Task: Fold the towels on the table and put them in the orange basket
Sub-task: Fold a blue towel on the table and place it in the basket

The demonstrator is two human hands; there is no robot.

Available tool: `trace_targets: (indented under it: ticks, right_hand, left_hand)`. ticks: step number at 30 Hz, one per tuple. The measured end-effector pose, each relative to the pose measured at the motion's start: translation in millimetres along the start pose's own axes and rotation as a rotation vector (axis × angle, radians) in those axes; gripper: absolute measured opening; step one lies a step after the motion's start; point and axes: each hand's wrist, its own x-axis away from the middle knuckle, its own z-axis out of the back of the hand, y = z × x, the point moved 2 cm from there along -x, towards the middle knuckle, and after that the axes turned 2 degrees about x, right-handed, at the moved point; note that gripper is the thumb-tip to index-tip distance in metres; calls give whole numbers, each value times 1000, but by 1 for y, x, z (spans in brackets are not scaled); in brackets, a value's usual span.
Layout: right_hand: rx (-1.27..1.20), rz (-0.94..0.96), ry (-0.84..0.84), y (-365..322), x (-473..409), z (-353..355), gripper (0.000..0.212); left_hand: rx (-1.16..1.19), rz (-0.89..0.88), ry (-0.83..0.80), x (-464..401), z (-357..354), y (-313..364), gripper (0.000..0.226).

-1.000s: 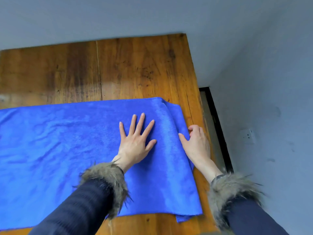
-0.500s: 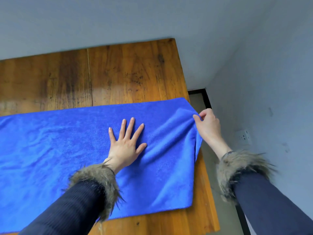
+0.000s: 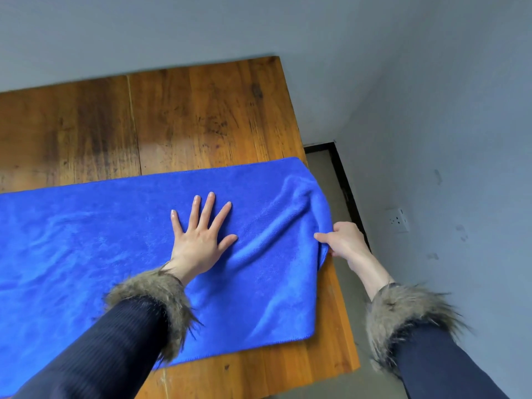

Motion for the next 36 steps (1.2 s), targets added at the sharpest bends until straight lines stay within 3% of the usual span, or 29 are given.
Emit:
trace_targets:
  ticks: [4, 9, 13, 17, 20, 23, 25, 28, 33, 36]
  right_hand:
    - [-72, 16, 191, 12, 2, 4, 13]
    - [-110, 148, 343, 12, 5, 18, 15]
    - [-101, 179, 266, 17, 11, 20, 22]
    - [-77, 161, 224, 24, 22, 15, 44]
    - [-119, 124, 166, 35, 31, 11, 46]
    - [-268, 87, 64, 52, 36, 8, 43]
    - [-336, 96, -13, 59, 39, 9, 32]
    - [-308, 145, -87, 65, 41, 12, 16]
    - [-228, 232, 43, 68, 36, 22, 6]
    - [-136, 274, 68, 68, 37, 24, 14]
  left_hand:
    - [-2, 1, 5, 0, 0, 0, 72]
    - [22, -11, 27, -1, -2, -4, 83]
    - [51, -8, 43, 1, 2, 1, 71]
    - [326, 67, 203, 13, 8, 27, 58]
    - [365, -138, 325, 35, 4, 69, 49]
    - [239, -332, 229, 58, -13, 108, 50]
    - [123, -351, 132, 65, -29, 114, 55]
    - [2, -338, 58, 65, -47, 104, 82]
    - [-52, -346, 58, 62, -45, 102, 90]
    - [-61, -337, 40, 63, -44, 101, 90]
